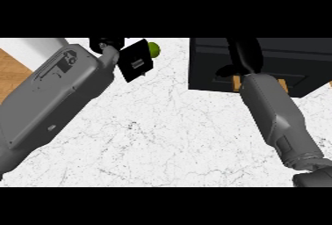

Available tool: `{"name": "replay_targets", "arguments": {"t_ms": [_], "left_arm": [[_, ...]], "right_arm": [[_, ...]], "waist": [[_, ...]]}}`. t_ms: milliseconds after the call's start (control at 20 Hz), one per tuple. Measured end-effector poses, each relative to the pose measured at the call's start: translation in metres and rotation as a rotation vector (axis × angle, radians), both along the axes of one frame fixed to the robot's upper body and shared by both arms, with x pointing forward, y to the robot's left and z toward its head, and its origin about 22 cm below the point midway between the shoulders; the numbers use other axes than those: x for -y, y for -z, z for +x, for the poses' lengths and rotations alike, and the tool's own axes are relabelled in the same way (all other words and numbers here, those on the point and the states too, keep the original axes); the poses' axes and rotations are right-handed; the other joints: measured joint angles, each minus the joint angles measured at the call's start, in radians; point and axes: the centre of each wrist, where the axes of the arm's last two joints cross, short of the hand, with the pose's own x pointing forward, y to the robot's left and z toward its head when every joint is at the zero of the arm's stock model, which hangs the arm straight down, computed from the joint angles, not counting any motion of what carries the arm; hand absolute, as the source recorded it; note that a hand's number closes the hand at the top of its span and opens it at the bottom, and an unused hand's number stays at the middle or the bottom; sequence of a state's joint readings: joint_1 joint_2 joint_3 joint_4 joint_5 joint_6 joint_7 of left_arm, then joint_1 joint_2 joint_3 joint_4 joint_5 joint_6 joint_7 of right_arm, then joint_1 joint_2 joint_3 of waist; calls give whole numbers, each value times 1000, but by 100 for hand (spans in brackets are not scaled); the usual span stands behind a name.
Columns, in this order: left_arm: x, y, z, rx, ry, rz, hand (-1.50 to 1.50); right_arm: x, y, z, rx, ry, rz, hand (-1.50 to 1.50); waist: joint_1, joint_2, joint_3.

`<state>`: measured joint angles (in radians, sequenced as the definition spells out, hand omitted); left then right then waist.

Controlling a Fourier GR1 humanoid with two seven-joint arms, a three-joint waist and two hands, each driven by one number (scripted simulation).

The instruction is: Pick up the can, place it into the drawer and close the drawer

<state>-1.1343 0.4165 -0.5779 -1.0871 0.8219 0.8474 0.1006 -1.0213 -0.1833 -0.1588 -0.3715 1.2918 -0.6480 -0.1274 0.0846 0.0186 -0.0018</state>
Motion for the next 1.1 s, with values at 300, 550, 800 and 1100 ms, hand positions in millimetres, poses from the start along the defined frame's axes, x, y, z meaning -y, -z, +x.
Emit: {"name": "replay_targets", "arguments": {"t_ms": [300, 550, 800, 1100], "left_arm": [[-11, -4, -4, 4, 10, 6, -150], [-9, -8, -10, 2, 20, 7, -150], [-6, -12, -15, 7, 31, 3, -150], [-13, -9, -17, 2, 27, 1, -150]], "right_arm": [[7, -15, 9, -3, 23, -14, -150], [10, -24, 14, -33, 37, -34, -150], [-8, -28, 17, -103, -51, 31, -150], [-8, -34, 20, -161, -116, 295, -150]], "waist": [[12, 15, 6], [21, 24, 12], [31, 26, 12], [21, 32, 13]]}}
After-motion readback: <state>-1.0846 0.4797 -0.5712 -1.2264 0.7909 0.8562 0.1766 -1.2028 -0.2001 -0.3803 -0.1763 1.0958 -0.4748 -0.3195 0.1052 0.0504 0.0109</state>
